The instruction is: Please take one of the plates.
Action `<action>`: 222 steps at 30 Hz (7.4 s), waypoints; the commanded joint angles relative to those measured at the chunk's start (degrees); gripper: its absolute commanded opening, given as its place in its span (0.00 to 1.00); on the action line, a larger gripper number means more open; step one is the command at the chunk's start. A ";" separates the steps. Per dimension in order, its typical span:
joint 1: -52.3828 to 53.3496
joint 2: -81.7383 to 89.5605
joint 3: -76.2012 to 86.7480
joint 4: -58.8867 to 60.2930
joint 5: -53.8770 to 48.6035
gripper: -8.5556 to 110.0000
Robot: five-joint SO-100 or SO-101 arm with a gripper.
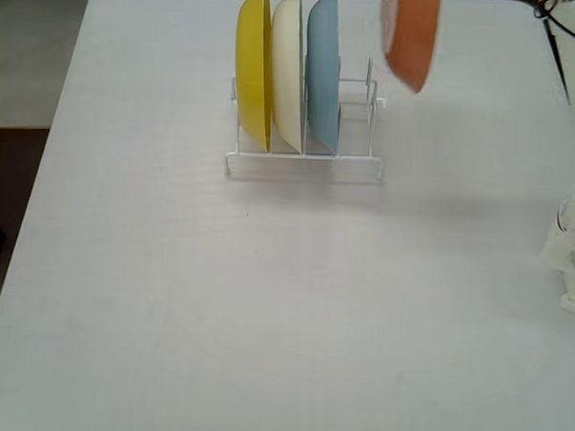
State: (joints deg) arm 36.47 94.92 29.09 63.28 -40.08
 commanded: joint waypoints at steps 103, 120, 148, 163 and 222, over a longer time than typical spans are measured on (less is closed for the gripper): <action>-45.09 -21.62 2.37 -60.03 25.40 0.07; -43.68 -21.62 1.85 -60.03 24.52 0.07; -41.48 -18.63 1.85 -42.45 23.38 0.51; -39.99 0.44 8.35 -11.69 26.19 0.48; -39.02 87.19 139.83 -24.61 42.36 0.55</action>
State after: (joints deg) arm -3.69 178.77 168.13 39.73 2.02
